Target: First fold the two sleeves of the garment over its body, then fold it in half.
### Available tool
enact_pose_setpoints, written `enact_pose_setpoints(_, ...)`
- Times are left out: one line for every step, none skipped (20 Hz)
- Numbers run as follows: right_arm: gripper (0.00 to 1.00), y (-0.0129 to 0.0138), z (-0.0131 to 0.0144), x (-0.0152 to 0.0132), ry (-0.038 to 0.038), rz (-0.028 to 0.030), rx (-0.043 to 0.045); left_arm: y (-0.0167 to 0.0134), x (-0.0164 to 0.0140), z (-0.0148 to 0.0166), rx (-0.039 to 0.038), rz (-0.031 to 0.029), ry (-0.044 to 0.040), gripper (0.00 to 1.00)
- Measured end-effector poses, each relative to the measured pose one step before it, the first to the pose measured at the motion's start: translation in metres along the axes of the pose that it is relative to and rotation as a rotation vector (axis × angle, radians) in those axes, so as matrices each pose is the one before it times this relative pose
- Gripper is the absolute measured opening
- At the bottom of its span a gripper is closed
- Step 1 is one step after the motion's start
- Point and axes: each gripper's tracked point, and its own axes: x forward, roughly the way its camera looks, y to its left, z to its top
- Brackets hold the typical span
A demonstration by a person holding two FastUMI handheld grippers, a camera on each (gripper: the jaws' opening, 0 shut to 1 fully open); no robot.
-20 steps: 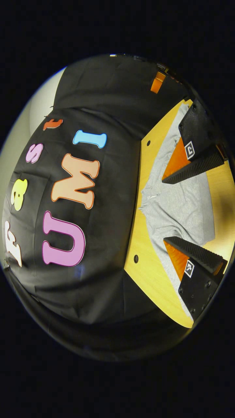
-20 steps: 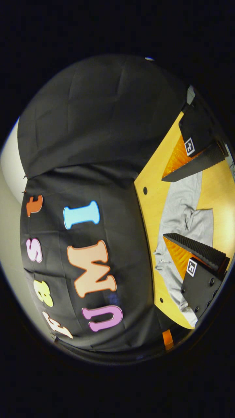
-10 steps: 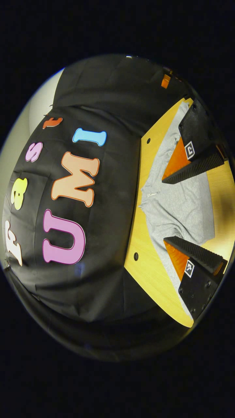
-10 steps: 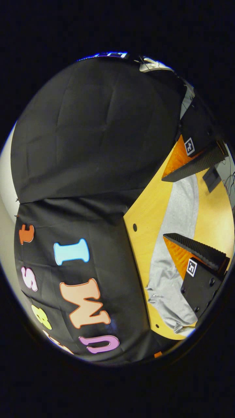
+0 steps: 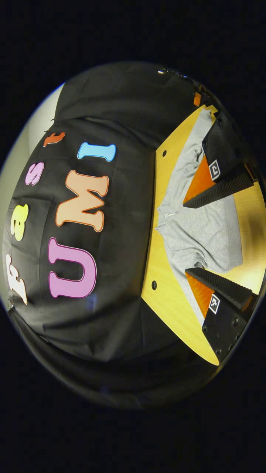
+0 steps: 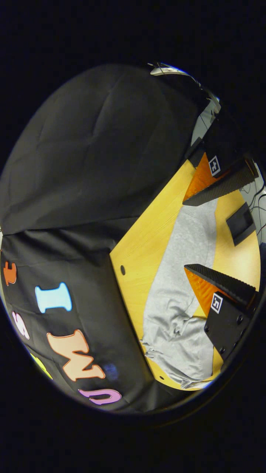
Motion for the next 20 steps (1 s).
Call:
enact_pose_setpoints(0.95,-0.00713,-0.00691,0.00559,0.01747,-0.00354,-0.00159,-0.00215,0.00245,-0.00240,-0.00239,0.00218,0.00887,0.94)
enact_pose_setpoints(0.95,-0.00506,-0.00899,0.00602,0.02942,-0.00041,0.00070,-0.00178,0.00260,-0.00121,-0.00060,0.00202,0.00624,0.95)
enact_pose_setpoints(0.95,-0.00201,-0.00688,0.00725,0.01655,0.00319,-0.00030,-0.00132,-0.00020,-0.00110,0.00207,0.00295,0.00153,0.93)
enact_pose_setpoints(0.95,-0.00561,-0.00510,0.00678,0.01246,-0.00497,-0.00173,-0.00138,0.00055,-0.00035,0.00233,0.00157,-0.00090,0.95)
enact_pose_setpoints(0.98,-0.00665,-0.00690,0.00792,0.01844,-0.00823,0.00266,-0.00167,0.00131,-0.00095,0.00143,0.00161,0.00286,0.95)
enact_pose_setpoints(0.95,-0.00378,-0.00552,0.00552,0.01749,-0.00501,0.00864,-0.00153,0.00125,-0.00260,0.00156,0.00312,0.00926,0.94)
enact_pose_setpoints(0.95,-0.00233,-0.00447,0.00408,0.01264,-0.00123,0.00988,-0.00172,0.00038,-0.00278,0.00043,0.00257,0.00406,0.94)
enact_pose_setpoints(0.98,-0.00312,-0.00312,0.00478,0.00978,-0.00612,0.00345,-0.00228,-0.00002,-0.00110,-0.00061,0.00220,0.00200,0.94)
enact_pose_setpoints(0.98,-0.00336,-0.00472,0.00593,0.00681,-0.00691,-0.00235,-0.00107,0.00048,-0.00132,-0.00076,0.00167,0.00388,0.94)
enact_pose_setpoints(0.98,-0.00259,-0.00265,0.00336,0.00581,-0.00629,-0.00693,-0.00137,0.00053,-0.00022,-0.00094,0.00136,0.00234,0.94)
enact_pose_setpoints(0.98,-0.00155,-0.00224,0.00278,0.00714,-0.00071,-0.00335,-0.00256,-0.00017,-0.00189,0.00033,0.00124,0.00147,0.94)
enact_pose_setpoints(0.95,0.00042,-0.00229,0.00159,0.00860,0.00359,0.00197,-0.00120,-0.00061,0.00006,0.00087,0.00131,0.00012,0.94)
enact_pose_setpoints(0.95,0.00094,-0.00178,0.00176,0.00520,0.00355,-0.00065,-0.00152,-0.00021,-0.00019,0.00122,0.00192,-0.00096,0.94)
enact_pose_setpoints(0.98,-0.00102,-0.00171,0.00154,0.00408,0.00231,-0.00346,-0.00119,0.00015,0.00018,0.00158,0.00279,0.00050,0.95)
enact_pose_setpoints(0.98,0.00001,-0.00016,0.00044,-0.00166,0.00231,-0.00762,-0.00056,-0.00009,-0.00098,0.00184,0.00239,0.00080,0.95)
enact_pose_setpoints(0.95,-0.00006,-0.00086,0.00059,0.00267,0.00259,-0.00814,-0.00036,-0.00045,-0.00036,0.00176,0.00358,-0.00003,0.95)
enact_pose_setpoints(0.98,-0.00101,-0.00162,-0.00101,0.00313,-0.00342,-0.01506,-0.00062,-0.00051,-0.00040,0.00068,0.00336,-0.00116,0.95)
enact_pose_setpoints(0.93,-0.00197,-0.00106,0.00133,0.00389,-0.00592,-0.01973,-0.00030,-0.00030,0.00029,-0.00088,0.00344,-0.00125,0.95)
enact_pose_setpoints(0.93,-0.00038,-0.00079,-0.00123,0.00291,-0.00122,-0.02092,-0.00013,-0.00029,-0.00065,-0.00070,0.00562,0.00217,0.95)
enact_pose_setpoints(0.87,0.00045,-0.00081,0.00070,0.00429,0.00259,-0.01586,-0.00019,-0.00068,-0.00013,-0.00051,0.00552,-0.00030,0.95)
